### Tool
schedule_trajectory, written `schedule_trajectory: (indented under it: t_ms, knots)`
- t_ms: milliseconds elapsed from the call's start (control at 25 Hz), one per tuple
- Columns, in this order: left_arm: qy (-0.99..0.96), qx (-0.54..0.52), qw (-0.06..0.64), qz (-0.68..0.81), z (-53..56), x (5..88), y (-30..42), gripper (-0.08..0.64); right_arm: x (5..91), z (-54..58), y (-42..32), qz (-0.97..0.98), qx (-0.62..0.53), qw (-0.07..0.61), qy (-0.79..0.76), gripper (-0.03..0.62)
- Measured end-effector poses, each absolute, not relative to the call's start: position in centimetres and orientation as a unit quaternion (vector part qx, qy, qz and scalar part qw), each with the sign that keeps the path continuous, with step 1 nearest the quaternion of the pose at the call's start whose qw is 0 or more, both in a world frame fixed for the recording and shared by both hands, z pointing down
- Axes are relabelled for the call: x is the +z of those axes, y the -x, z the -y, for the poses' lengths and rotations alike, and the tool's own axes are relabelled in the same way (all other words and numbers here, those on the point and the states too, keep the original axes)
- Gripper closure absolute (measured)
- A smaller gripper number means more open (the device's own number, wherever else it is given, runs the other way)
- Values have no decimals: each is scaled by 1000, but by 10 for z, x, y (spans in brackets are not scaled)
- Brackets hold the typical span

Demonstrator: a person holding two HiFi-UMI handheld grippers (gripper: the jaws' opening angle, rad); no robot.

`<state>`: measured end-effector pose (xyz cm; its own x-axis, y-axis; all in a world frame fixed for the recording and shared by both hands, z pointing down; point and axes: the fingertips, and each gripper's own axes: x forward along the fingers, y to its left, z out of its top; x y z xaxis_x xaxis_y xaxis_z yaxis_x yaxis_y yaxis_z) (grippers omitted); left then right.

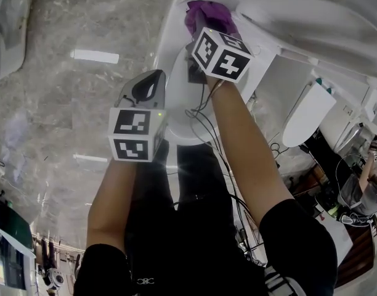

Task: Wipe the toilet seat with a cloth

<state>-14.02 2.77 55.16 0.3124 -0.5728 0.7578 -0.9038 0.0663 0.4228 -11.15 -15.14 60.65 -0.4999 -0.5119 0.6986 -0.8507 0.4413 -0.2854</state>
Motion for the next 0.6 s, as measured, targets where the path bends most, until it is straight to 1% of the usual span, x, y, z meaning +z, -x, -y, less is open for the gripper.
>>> schedule_trajectory:
  t_ms: [80, 240, 320, 600]
  knots:
    - [-660, 178, 468, 560, -30, 554, 148, 552, 605, 151, 121, 811, 310, 271, -416, 532]
    - [-659, 185, 464, 563, -37, 555, 160, 552, 604, 139, 143, 825, 278, 301, -388, 532]
    - [-658, 185, 464, 564, -38, 554, 163, 552, 611, 127, 150, 826, 283, 311, -376, 532]
    - [-671, 193, 460, 548, -39, 549, 152, 552, 616, 121, 144, 816, 300, 304, -389, 532]
